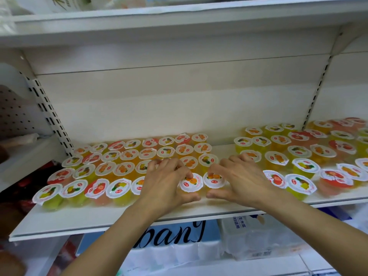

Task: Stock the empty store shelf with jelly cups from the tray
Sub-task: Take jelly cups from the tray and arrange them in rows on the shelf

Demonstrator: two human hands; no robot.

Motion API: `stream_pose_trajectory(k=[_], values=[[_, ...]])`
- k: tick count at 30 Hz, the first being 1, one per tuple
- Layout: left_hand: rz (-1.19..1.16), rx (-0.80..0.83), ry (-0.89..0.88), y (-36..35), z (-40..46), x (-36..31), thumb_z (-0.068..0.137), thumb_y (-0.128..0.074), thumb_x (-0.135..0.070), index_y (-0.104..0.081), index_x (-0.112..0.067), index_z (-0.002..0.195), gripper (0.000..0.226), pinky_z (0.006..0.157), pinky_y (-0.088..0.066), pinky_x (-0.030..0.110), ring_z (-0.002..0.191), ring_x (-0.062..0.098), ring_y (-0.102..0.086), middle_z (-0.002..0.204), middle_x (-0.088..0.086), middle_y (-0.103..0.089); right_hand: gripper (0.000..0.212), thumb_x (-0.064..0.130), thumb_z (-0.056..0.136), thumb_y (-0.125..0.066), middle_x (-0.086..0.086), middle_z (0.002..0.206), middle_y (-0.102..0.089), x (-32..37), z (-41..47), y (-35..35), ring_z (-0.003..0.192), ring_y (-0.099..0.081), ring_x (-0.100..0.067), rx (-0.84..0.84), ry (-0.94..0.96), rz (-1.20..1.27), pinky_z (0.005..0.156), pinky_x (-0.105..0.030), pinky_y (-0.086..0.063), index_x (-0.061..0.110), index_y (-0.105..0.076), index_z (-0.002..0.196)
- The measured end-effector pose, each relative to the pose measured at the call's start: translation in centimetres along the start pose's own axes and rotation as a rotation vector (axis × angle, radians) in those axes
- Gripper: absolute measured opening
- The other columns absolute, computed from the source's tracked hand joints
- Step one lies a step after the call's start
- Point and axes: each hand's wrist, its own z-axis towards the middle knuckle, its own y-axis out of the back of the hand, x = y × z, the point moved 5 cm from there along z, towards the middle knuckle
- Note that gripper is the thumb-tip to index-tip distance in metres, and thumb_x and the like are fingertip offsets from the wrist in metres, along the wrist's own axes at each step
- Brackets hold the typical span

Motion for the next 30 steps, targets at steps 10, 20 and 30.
stream_pose_trajectory(k=[10, 20, 30], values=[[-0.268, -0.009, 0.144, 1.9, 5.6, 1.9, 0.092, -0.045, -0.057, -0.059, -0.042, 0.114, 0.030, 0.110, -0.026, 0.041, 0.127, 0.013, -0.040, 0.131, -0.015, -0.052, 0.036, 0.060, 0.089, -0.047, 0.009, 0.106, -0.064, -6.9, 3.1, 2.0, 0.101, -0.058, -0.016, -0.085, -0.244, 0.121, 0.086, -0.029, -0.039, 0.033, -0.062, 0.109], [-0.224, 0.083, 0.047, -1.1, 13.2, 2.0, 0.100, -0.036, -0.047, -0.056, -0.032, 0.128, 0.038, 0.106, -0.030, 0.041, 0.124, 0.017, -0.049, 0.136, -0.008, -0.054, 0.026, 0.040, 0.092, -0.055, -0.003, 0.117, -0.063, -18.7, 8.3, -0.7, 0.110, -0.054, -0.026, 0.009, -0.469, 0.067, 0.091, -0.037, -0.038, 0.027, -0.061, 0.113], [-0.030, 0.197, -0.019, -4.1, 14.9, 1.8, 0.100, -0.018, -0.055, -0.048, -0.037, 0.137, 0.051, 0.115, -0.008, 0.045, 0.138, 0.010, -0.034, 0.145, -0.012, -0.047, 0.046, 0.051, 0.085, -0.057, -0.003, 0.119, -0.062, -21.7, 10.8, -3.4, 0.106, -0.058, -0.025, 0.201, -0.585, -0.018, 0.084, -0.034, -0.040, 0.023, -0.057, 0.121]])
